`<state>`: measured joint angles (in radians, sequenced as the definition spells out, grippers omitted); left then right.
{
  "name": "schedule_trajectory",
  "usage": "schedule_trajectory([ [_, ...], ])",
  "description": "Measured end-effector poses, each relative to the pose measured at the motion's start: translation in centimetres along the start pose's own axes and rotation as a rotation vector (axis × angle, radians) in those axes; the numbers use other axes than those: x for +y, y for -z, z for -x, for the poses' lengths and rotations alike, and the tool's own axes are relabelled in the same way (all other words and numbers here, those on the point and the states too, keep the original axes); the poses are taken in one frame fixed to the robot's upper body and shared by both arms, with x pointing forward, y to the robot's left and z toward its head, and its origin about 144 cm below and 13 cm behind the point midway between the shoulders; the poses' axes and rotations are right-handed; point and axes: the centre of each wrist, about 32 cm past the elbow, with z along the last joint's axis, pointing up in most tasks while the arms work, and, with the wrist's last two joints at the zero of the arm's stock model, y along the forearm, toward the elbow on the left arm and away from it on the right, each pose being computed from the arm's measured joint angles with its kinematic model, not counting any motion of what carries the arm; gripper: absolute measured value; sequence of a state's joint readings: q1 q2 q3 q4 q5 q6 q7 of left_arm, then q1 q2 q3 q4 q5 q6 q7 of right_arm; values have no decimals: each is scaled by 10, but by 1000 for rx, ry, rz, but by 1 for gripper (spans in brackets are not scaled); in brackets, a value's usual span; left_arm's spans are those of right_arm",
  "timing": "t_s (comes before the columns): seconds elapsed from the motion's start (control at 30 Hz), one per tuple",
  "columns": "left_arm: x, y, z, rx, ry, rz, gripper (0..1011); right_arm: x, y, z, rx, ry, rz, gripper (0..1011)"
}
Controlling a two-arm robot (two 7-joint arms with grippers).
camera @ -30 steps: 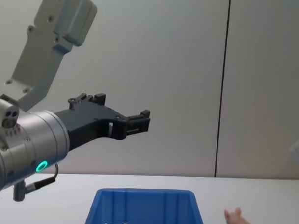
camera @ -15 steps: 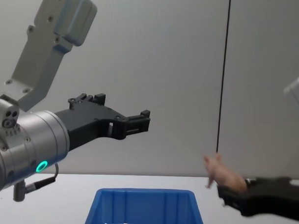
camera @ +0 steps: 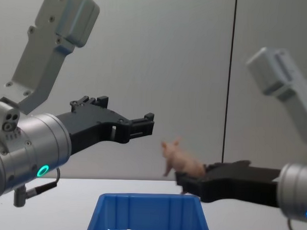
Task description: Pick up the two dolls from the table and place them into the box.
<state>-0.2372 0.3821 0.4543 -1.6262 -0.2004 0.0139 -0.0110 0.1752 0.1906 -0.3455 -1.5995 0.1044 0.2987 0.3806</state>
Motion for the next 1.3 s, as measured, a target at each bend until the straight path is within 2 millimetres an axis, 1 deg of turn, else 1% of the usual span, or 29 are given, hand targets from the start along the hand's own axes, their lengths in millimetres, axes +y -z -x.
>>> schedule_trajectory([
  [0.07,0,0,0,0,0,0,1001,5,0,4,0,-15,12,424],
  [0.1,0,0,0,0,0,0,1001,7,0,5,-1,-20,16,481],
  [0.13,0,0,0,0,0,0,1001,9,1,6,-1,-26,24,481],
  [0.17,0,0,0,0,0,0,1001,11,1,8,-1,-30,28,528],
  [0.2,0,0,0,0,0,0,1001,12,1,9,-1,-32,32,539],
  [0.23,0,0,0,0,0,0,1001,14,2,10,-2,-36,38,609],
  [0.3,0,0,0,0,0,0,1001,16,3,12,-2,-40,43,651],
  [0.33,0,0,0,0,0,0,1001,17,3,13,-2,-41,47,712],
  [0.43,0,0,0,0,0,0,1001,18,4,13,-2,-41,51,769],
  [0.47,0,0,0,0,0,0,1001,19,5,13,-2,-37,53,824],
  [0.5,0,0,0,0,0,0,1001,19,5,13,-3,-35,52,824],
  [0.63,0,0,0,0,0,0,1001,16,7,11,-4,-16,48,960],
  [0.67,0,0,0,0,0,0,1001,14,9,9,-4,-6,47,960],
  [0.73,0,0,0,0,0,0,1001,11,10,7,-4,3,41,1001],
  [0.87,0,0,0,0,0,0,1001,2,15,0,-5,27,32,1001],
  [0.97,0,0,0,0,0,0,1001,-8,20,-7,-6,53,23,1001],
  [1.3,0,0,0,0,0,0,1001,-30,29,-24,-9,106,13,1001],
])
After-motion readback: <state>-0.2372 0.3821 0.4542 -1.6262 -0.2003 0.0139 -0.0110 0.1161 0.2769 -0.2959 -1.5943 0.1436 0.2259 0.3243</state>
